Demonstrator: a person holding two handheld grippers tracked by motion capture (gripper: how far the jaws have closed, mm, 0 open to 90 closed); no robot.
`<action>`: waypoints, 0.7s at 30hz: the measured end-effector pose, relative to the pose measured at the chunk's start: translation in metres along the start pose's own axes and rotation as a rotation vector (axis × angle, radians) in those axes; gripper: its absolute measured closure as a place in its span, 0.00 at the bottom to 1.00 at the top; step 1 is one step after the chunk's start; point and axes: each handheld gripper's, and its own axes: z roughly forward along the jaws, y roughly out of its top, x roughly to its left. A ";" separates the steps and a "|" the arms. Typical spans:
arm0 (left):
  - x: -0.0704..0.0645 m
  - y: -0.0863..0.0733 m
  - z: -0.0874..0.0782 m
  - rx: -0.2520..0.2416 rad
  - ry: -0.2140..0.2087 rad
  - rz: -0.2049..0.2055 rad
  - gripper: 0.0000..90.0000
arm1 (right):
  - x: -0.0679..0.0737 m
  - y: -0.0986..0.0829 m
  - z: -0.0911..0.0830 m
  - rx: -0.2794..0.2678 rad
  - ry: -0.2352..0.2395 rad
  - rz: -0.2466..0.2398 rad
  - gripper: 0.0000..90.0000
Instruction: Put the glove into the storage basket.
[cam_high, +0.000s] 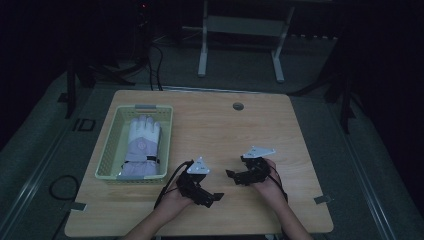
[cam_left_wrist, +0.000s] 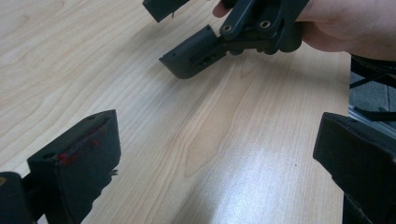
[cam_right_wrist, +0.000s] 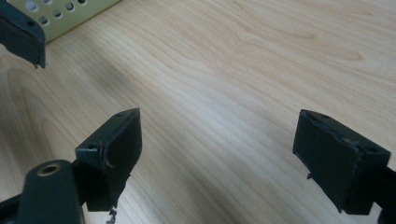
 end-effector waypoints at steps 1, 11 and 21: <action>-0.001 -0.001 0.002 -0.002 0.002 0.001 0.01 | -0.001 -0.003 0.000 -0.004 0.000 -0.004 0.17; -0.006 -0.011 0.021 -0.012 0.005 0.012 0.01 | -0.007 -0.022 -0.003 0.006 -0.031 0.017 0.17; -0.004 -0.021 0.034 -0.025 0.069 0.044 0.01 | -0.020 -0.037 -0.010 -0.005 -0.045 0.051 0.16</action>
